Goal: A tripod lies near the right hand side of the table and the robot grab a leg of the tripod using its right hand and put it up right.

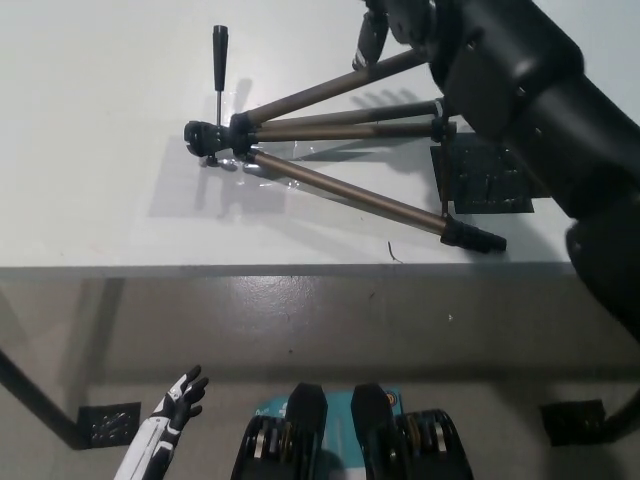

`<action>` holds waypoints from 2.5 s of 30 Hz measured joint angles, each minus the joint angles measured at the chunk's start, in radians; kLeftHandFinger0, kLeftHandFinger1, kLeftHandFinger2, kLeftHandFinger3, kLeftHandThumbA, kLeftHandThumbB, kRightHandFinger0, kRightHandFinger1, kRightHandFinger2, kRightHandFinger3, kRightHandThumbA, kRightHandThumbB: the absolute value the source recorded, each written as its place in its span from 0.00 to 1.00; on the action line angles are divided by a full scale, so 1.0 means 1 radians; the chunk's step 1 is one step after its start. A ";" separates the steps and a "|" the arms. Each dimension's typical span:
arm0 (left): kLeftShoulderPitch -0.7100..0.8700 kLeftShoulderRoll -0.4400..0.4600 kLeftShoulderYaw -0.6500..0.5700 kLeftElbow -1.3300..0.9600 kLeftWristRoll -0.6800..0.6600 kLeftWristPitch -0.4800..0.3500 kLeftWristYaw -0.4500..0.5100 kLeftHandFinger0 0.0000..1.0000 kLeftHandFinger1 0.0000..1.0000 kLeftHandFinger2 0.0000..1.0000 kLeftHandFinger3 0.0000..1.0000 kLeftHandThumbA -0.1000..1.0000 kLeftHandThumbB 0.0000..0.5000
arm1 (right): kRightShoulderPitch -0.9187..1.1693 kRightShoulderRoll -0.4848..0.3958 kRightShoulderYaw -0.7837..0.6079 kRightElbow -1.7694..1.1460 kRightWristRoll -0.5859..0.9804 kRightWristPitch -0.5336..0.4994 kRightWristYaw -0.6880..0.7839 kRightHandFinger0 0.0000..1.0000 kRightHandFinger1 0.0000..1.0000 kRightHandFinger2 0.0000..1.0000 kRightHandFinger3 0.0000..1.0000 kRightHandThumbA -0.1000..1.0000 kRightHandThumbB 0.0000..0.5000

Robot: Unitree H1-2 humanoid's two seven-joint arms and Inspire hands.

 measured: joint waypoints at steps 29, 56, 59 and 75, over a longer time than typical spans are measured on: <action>-0.002 0.017 -0.005 0.006 0.004 -0.001 -0.022 1.00 1.00 1.00 1.00 1.00 0.80 | 0.072 0.033 0.204 0.303 -0.132 0.007 -0.006 0.00 0.10 0.32 0.46 0.00 0.49; -0.002 0.017 -0.007 0.008 0.004 0.002 -0.022 1.00 1.00 1.00 1.00 1.00 0.78 | 0.149 -0.075 -0.303 0.268 -0.102 -0.106 -0.382 0.00 0.16 0.57 0.65 0.00 0.22; -0.003 0.017 -0.011 0.008 0.004 0.002 -0.022 1.00 1.00 1.00 1.00 1.00 0.81 | 0.161 -0.079 -0.437 0.251 -0.058 -0.111 -0.416 0.00 0.17 0.58 0.65 0.00 0.19; 0.009 0.017 -0.032 0.008 0.003 0.002 -0.022 1.00 1.00 1.00 1.00 1.00 0.82 | 0.218 0.089 -0.904 0.164 0.164 -0.168 -0.601 0.00 0.09 0.53 0.59 0.00 0.16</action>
